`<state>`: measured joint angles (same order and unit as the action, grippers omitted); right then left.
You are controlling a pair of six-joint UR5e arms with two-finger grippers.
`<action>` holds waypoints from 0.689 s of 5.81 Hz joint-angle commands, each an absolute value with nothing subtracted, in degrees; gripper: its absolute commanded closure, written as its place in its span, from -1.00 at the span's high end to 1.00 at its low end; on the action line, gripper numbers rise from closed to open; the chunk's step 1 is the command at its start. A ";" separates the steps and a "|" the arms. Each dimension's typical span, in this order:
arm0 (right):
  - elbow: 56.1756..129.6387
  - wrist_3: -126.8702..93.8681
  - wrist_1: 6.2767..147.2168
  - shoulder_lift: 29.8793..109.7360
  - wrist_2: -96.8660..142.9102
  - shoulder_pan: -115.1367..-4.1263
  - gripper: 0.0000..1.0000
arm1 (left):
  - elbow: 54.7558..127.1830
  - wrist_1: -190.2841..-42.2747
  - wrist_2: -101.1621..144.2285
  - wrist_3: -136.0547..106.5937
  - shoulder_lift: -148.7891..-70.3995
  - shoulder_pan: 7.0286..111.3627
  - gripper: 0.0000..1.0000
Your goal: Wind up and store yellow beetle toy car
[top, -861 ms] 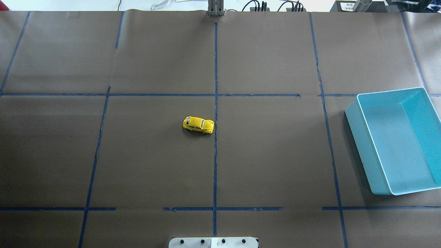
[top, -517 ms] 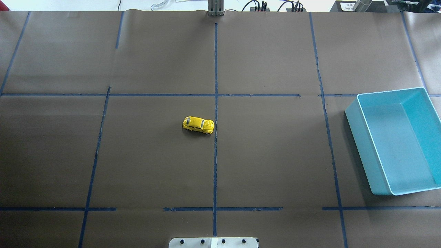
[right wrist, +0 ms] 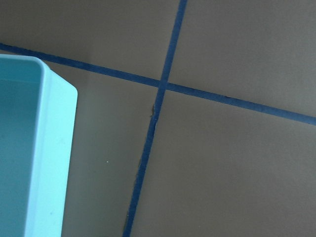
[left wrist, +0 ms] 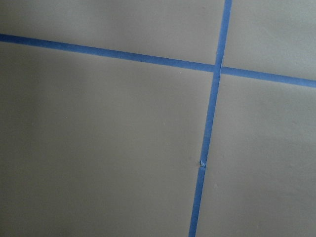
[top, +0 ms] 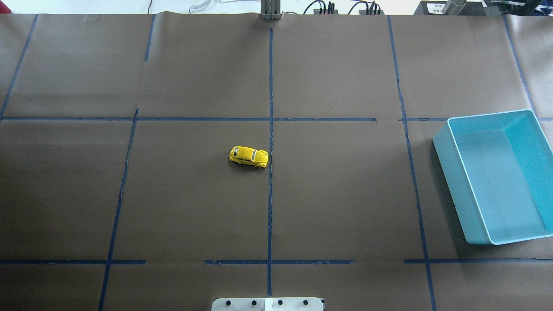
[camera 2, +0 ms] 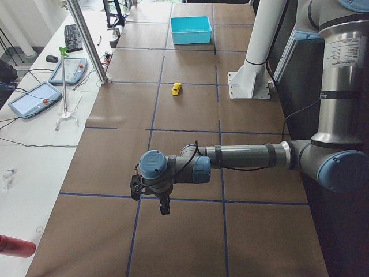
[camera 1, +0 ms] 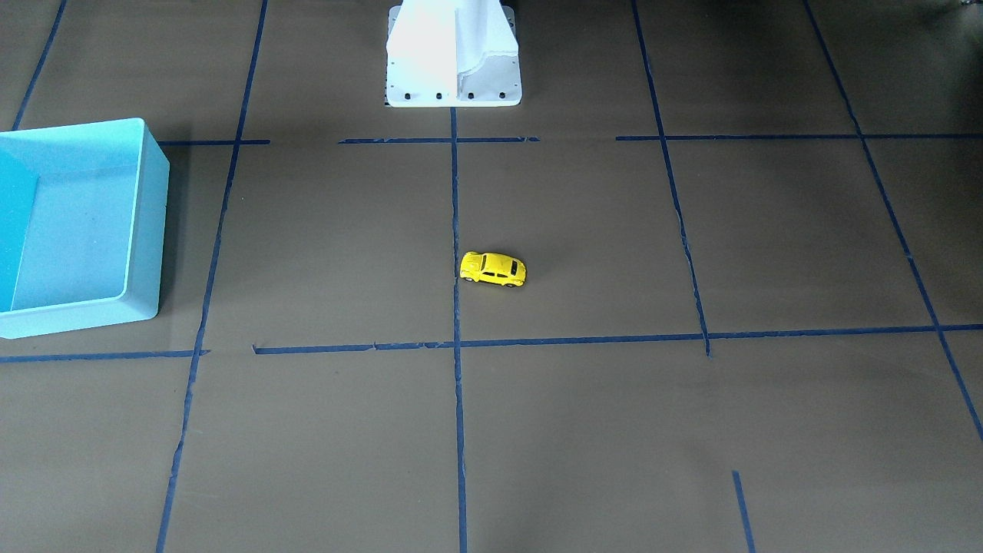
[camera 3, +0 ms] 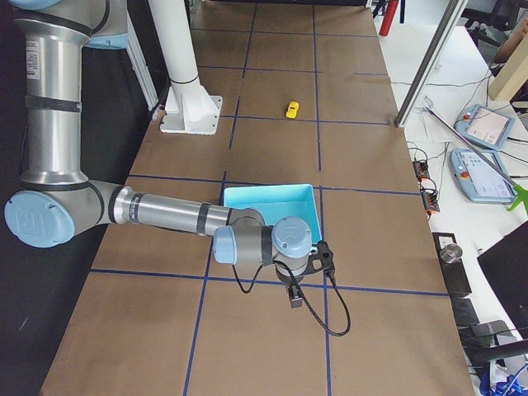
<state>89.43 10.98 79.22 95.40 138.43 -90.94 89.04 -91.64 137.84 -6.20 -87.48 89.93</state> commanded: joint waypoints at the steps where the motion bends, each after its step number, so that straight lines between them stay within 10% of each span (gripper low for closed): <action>1: 92.11 10.99 81.54 97.38 141.78 -90.97 1.00 | 89.91 -91.32 137.64 -6.33 -87.80 89.13 1.00; 4: 93.42 11.16 83.50 97.21 139.75 -91.05 1.00 | 94.63 -91.67 138.34 -6.15 -89.64 77.81 1.00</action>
<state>92.54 11.08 83.33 97.40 140.13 -91.01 92.43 -91.57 138.12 -6.12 -89.01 81.57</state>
